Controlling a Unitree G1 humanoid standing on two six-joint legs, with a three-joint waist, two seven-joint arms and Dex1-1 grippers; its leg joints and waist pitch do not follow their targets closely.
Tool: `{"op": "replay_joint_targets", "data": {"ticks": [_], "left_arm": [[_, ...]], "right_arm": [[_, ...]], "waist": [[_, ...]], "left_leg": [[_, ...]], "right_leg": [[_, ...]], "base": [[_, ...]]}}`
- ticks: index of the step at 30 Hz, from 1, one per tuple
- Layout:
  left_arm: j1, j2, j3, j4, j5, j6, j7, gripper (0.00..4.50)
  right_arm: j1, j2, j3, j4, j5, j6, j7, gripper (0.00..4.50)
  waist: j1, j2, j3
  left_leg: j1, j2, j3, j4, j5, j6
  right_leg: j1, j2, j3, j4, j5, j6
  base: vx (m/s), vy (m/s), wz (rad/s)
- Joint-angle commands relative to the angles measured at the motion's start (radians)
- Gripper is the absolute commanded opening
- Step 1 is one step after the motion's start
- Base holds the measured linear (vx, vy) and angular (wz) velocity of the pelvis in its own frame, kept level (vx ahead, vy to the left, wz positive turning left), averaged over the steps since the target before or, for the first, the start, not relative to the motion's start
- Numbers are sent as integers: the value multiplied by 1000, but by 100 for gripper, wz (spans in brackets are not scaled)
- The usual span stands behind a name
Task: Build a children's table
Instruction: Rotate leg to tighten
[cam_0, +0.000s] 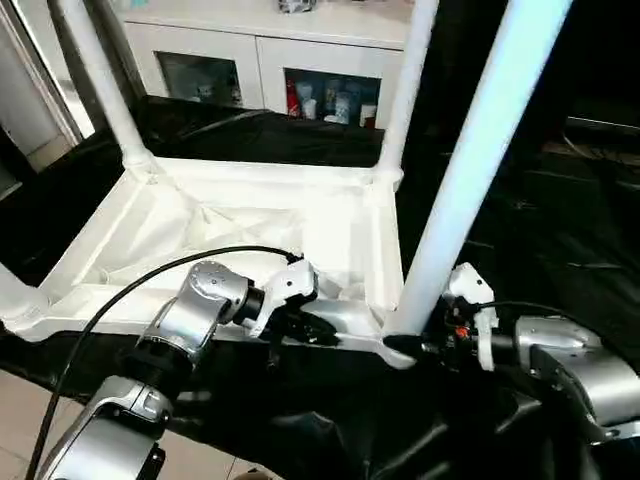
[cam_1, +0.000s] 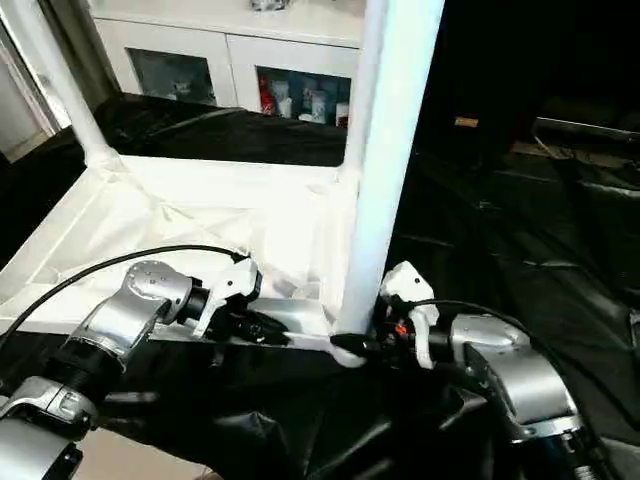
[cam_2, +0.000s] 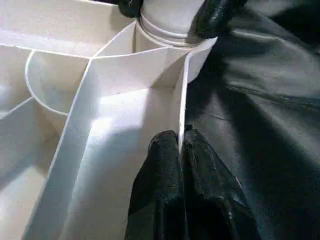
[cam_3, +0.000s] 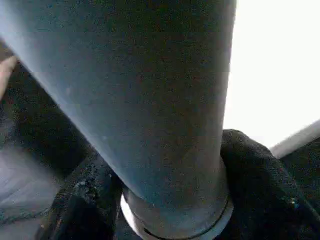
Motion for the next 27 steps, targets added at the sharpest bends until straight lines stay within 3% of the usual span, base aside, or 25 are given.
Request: {"op": "replay_joint_targets", "data": {"ticks": [1, 3, 5, 7, 10, 13, 17, 18, 21, 23, 27], "left_arm": [[-30, -67, 10, 38, 0, 3, 124, 0], [-45, -82, 15, 58, 12, 7, 175, 0], [-92, -136, 34, 113, 32, 24, 319, 0], [-126, -179, 47, 149, 43, 30, 420, 0], [-149, -225, 58, 173, 48, 37, 494, 0], [-151, -292, 40, 180, 48, 30, 508, 0], [-144, -298, 23, 183, 48, 17, 484, 0], [-141, -293, 20, 184, 46, 11, 470, 0], [-135, -268, 12, 192, 46, -13, 420, 0], [-132, -254, 12, 194, 47, -22, 397, 0], [-113, -206, 12, 177, 39, -32, 320, 0]], "right_arm": [[-13, 78, 14, 86, -54, 8, -177, 255], [-23, 115, -19, 119, -63, 15, -262, 254], [-47, 202, -104, 193, -72, 36, -463, 253], [-65, 259, -146, 236, -67, 40, -572, 253], [-82, 317, -166, 268, -81, 29, -653, 253], [-99, 378, -120, 254, -91, 5, -652, 253], [-96, 377, -84, 222, -89, -20, -611, 253], [-92, 372, -80, 211, -83, -29, -595, 288], [-89, 346, -65, 175, -56, -24, -528, 325], [-87, 324, -53, 158, -52, -18, -486, 345], [-77, 240, -22, 126, -44, -23, -363, 366]], "waist": [[-7, -6, -35], [-15, -9, -37], [-17, -23, -30], [-14, -20, -30], [-13, -18, -32], [-13, -16, -36], [-11, -15, -39], [-12, -13, -40], [-11, -10, -42], [-12, -12, -41], [-13, -6, -45]], "left_leg": [[2, 37, -17, -69, -276, -4], [1, 37, -22, -73, -273, -14], [12, 38, -17, -72, -300, -11], [9, 39, -19, -75, -278, -9], [8, 39, -18, -73, -263, -4], [6, 38, -17, -70, -234, 4], [2, 35, -16, -66, -203, 29], [2, 35, -16, -66, -204, 33], [2, 35, -16, -66, -204, 38], [-1, 34, -16, -66, -203, 43], [-1, 35, -16, -63, -199, 48]], "right_leg": [[36, -72, 42, -89, -287, -188], [40, -72, 43, -90, -317, -164], [27, -73, 47, -100, -348, -158], [28, -73, 49, -97, -335, -157], [28, -71, 50, -93, -276, -160], [32, -69, 50, -87, -196, -168], [39, -70, 49, -83, -141, -172], [39, -70, 48, -84, -146, -172], [42, -71, 48, -84, -160, -170], [45, -70, 47, -85, -159, -165], [48, -70, 46, -86, -151, -171]], "base": [[0, 0, 0], [0, 0, 0], [0, 0, 0], [0, 0, 0], [0, 0, 0], [0, 0, 0], [0, 0, 0], [0, 0, 0], [0, 0, 0], [0, 0, 0], [0, 0, 0]]}}
